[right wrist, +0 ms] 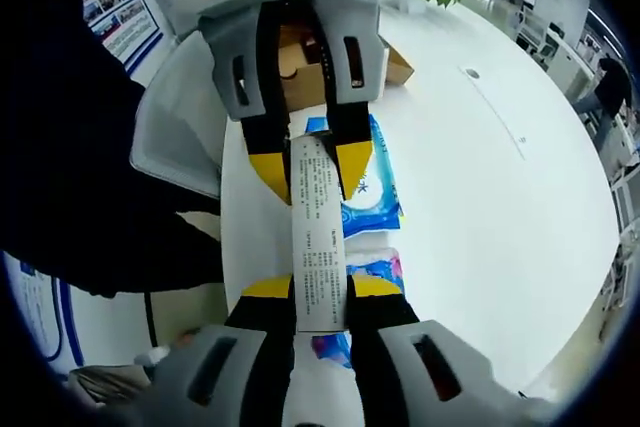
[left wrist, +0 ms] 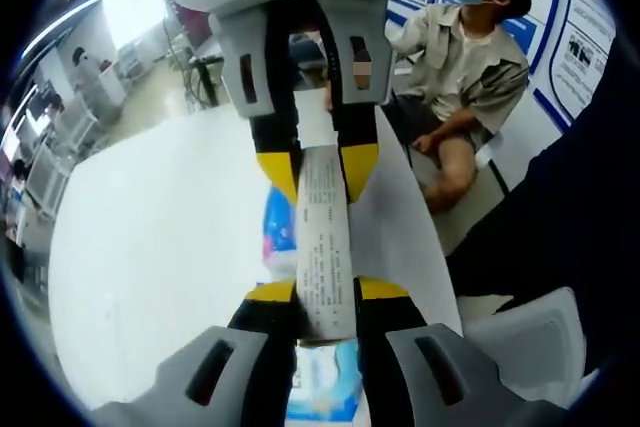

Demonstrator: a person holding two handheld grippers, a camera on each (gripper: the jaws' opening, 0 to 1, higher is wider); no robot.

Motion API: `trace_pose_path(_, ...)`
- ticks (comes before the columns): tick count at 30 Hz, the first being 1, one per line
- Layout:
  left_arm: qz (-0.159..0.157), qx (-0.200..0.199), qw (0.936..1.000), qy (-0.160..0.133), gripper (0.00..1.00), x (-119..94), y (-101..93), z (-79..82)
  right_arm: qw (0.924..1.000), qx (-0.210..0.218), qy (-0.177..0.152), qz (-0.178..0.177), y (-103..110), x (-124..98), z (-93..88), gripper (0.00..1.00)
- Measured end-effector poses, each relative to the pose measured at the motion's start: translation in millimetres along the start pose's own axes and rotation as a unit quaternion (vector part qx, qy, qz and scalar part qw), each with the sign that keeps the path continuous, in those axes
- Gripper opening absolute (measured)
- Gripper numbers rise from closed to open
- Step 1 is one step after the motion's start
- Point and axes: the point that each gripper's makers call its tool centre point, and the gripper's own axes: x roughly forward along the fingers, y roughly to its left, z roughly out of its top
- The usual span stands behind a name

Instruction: Operate the shoe box by opening the lid, removing the specified soft item, and placing it in the target area until the item is outside and the box remains undamaged.

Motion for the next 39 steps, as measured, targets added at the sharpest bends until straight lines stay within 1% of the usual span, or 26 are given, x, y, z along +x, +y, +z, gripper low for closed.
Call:
trace_pose_path(6, 0.0, -0.006, 1.0, -0.003, 0.19, 11.3, 7.4, 11.2, 1.0, 0.0, 0.002, 0.004, -8.3, -4.9, -14.9, 0.18)
trace_pose_path(11, -0.001, -0.007, 1.0, -0.001, 0.19, 20.7, 11.1, 17.6, 1.0, 0.001, 0.003, 0.006, -13.2, -5.1, -26.1, 0.18)
trace_pose_path(17, -0.002, -0.012, 0.9999, -0.004, 0.19, 36.8, 14.4, 25.7, 0.9999, 0.004, 0.007, 0.007, -18.3, -5.4, -43.4, 0.18)
trace_pose_path(21, -0.003, -0.011, 0.9999, -0.001, 0.19, 43.4, 17.6, 28.6, 0.9999, 0.008, 0.006, 0.008, -22.2, -5.0, -51.4, 0.18)
trace_pose_path(30, 0.003, -0.014, 0.9999, -0.001, 0.19, 52.2, 30.8, 27.4, 0.9999, 0.004, 0.009, 0.005, -36.1, -1.9, -56.5, 0.18)
trace_pose_path(39, 0.006, -0.015, 0.9999, 0.002, 0.19, 55.7, 52.3, 24.2, 1.0, 0.005, 0.005, 0.0, -57.2, -0.2, -55.9, 0.18)
